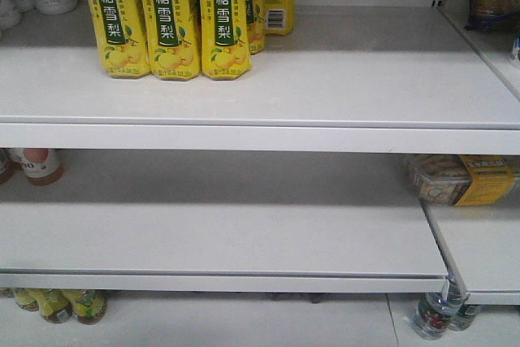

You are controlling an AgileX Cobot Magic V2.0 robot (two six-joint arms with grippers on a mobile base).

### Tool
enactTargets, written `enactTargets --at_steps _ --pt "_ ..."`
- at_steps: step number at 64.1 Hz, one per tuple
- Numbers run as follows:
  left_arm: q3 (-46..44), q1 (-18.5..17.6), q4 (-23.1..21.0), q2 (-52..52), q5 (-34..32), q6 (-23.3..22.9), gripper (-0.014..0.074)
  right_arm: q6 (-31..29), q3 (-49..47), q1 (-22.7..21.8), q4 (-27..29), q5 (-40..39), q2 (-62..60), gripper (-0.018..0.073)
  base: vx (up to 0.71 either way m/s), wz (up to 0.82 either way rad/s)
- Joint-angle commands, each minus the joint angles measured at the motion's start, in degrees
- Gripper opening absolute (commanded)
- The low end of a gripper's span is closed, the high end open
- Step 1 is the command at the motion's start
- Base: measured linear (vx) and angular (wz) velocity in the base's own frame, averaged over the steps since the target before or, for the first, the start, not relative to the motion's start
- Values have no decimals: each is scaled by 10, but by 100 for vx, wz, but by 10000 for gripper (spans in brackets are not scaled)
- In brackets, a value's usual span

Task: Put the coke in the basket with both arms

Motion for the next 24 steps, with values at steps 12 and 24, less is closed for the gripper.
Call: enactTargets --at_steps 12,24 --pt "-21 1 26 -12 -85 26 -6 -2 5 -1 -2 -46 -7 -10 0 0" --pt "-21 1 26 -12 -85 26 -6 -2 5 -1 -2 -46 -7 -10 0 0"
